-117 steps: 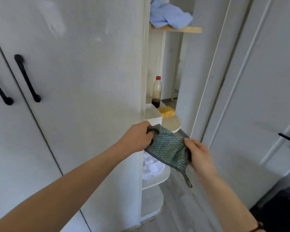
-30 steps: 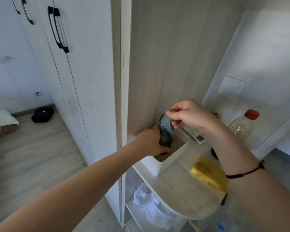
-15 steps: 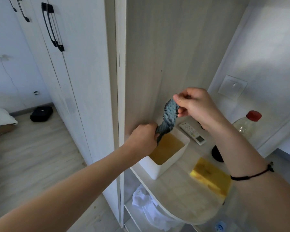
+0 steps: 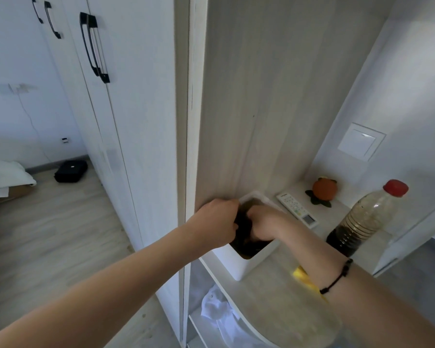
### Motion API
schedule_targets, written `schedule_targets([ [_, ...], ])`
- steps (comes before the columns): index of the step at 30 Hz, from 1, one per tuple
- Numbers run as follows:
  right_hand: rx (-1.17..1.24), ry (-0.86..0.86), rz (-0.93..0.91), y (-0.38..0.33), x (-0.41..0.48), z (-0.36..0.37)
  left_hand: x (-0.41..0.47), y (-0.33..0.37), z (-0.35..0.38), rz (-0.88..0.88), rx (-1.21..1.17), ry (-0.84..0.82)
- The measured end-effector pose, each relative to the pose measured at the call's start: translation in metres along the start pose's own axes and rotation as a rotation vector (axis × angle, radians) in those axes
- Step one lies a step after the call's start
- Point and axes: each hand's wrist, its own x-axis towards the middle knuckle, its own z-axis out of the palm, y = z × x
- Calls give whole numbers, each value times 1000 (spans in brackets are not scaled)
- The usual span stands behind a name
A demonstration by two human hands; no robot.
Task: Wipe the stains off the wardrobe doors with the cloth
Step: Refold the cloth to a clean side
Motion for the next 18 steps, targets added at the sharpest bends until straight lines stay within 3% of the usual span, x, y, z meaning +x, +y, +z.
schedule_targets([
  [7, 81, 16, 25, 8, 27, 13, 12, 16, 5, -18, 185, -264],
  [9, 150, 96, 20, 11, 16, -2, 15, 18, 10, -20, 190, -291],
  [13, 660, 181, -34, 20, -15, -37, 21, 15, 18, -24, -2, -205],
  [18, 1118, 256, -143, 19, -41, -63, 17, 16, 16, -5, -251, -85],
])
